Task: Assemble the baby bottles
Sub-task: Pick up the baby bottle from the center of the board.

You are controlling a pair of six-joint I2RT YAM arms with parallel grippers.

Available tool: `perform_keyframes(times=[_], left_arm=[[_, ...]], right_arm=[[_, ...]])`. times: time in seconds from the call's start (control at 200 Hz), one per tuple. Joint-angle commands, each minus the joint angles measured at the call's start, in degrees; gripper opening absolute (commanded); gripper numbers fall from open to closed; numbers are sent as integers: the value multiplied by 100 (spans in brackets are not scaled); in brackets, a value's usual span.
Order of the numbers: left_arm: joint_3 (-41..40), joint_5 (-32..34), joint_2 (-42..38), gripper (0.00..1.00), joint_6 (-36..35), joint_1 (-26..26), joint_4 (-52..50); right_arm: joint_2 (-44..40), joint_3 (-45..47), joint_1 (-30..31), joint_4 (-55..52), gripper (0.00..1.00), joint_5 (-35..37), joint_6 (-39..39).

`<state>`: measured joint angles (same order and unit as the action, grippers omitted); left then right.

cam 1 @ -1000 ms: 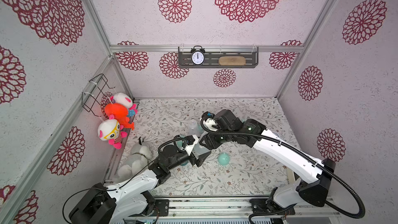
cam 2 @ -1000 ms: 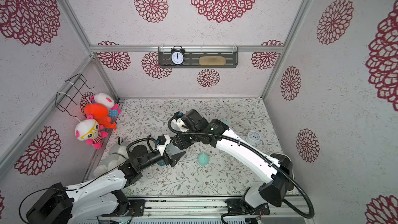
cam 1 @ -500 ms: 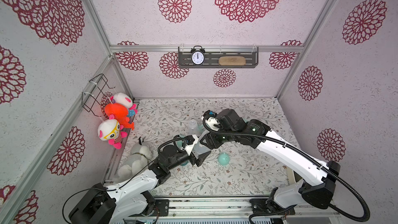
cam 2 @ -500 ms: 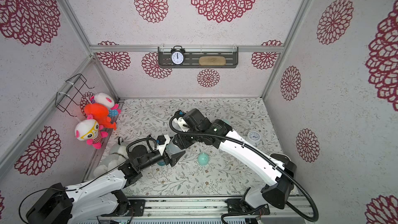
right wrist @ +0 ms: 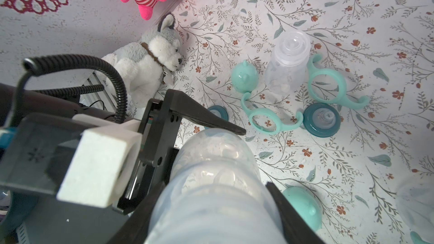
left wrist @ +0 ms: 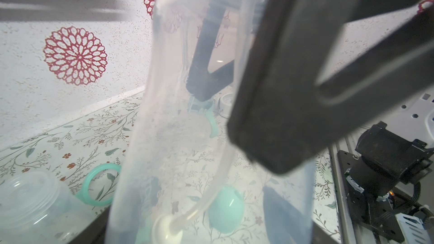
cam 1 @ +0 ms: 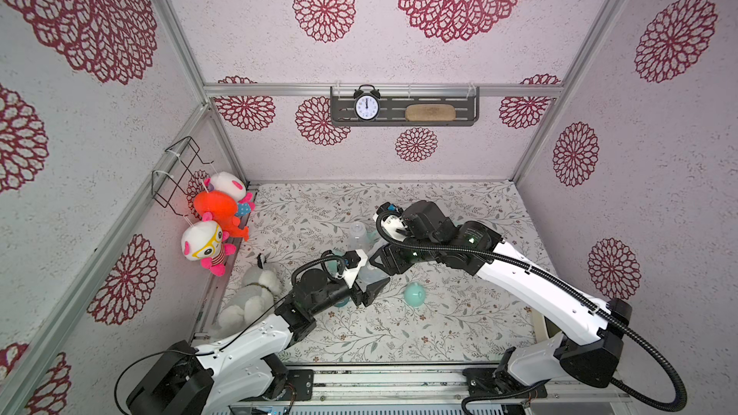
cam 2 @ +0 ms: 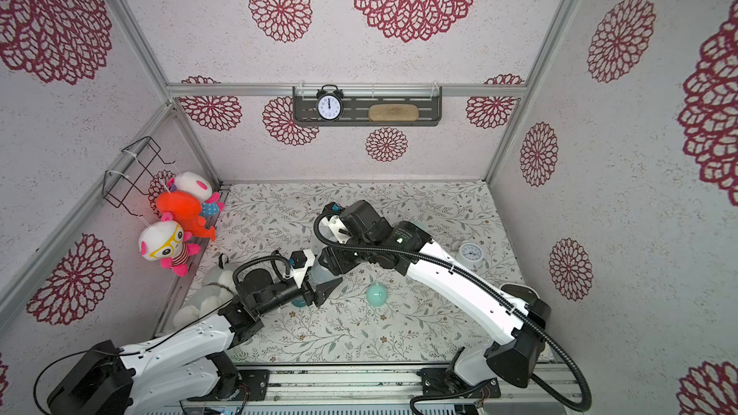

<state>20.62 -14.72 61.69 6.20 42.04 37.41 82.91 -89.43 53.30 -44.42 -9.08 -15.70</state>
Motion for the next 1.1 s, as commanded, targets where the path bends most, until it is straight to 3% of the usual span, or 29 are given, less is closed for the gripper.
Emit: perform_keyframes(times=[0.0, 0.035, 0.4, 0.54, 0.761, 0.831, 0.911, 1.056, 1.096], left_arm=[[-25, 74, -113, 96, -32, 32, 168], [-39, 107, -113, 100, -31, 32, 194], [-30, 23, -91, 100, -70, 32, 235], [36, -30, -52, 91, -79, 32, 162], [55, -71, -43, 67, -60, 32, 144], [43, -35, -50, 51, -65, 32, 123], [22, 66, -65, 18, -52, 32, 109], [-58, 295, -183, 0, -30, 15, 96], [-83, 371, -231, 0, -29, 6, 71]], right_arm=[[-56, -40, 27, 55, 56, -50, -82], [-56, -48, 29, 56, 56, -50, -82], [-21, -66, 24, 95, 56, -94, -89], [-12, -75, 23, 120, 56, -106, -82], [-3, -23, 15, 205, 60, -120, -39], [-11, -13, 16, 262, 71, -122, -8], [-59, -5, 10, 350, 80, -23, 6], [-282, 12, -47, 535, 87, 73, -48], [-384, 37, -54, 581, 88, 92, -40]])
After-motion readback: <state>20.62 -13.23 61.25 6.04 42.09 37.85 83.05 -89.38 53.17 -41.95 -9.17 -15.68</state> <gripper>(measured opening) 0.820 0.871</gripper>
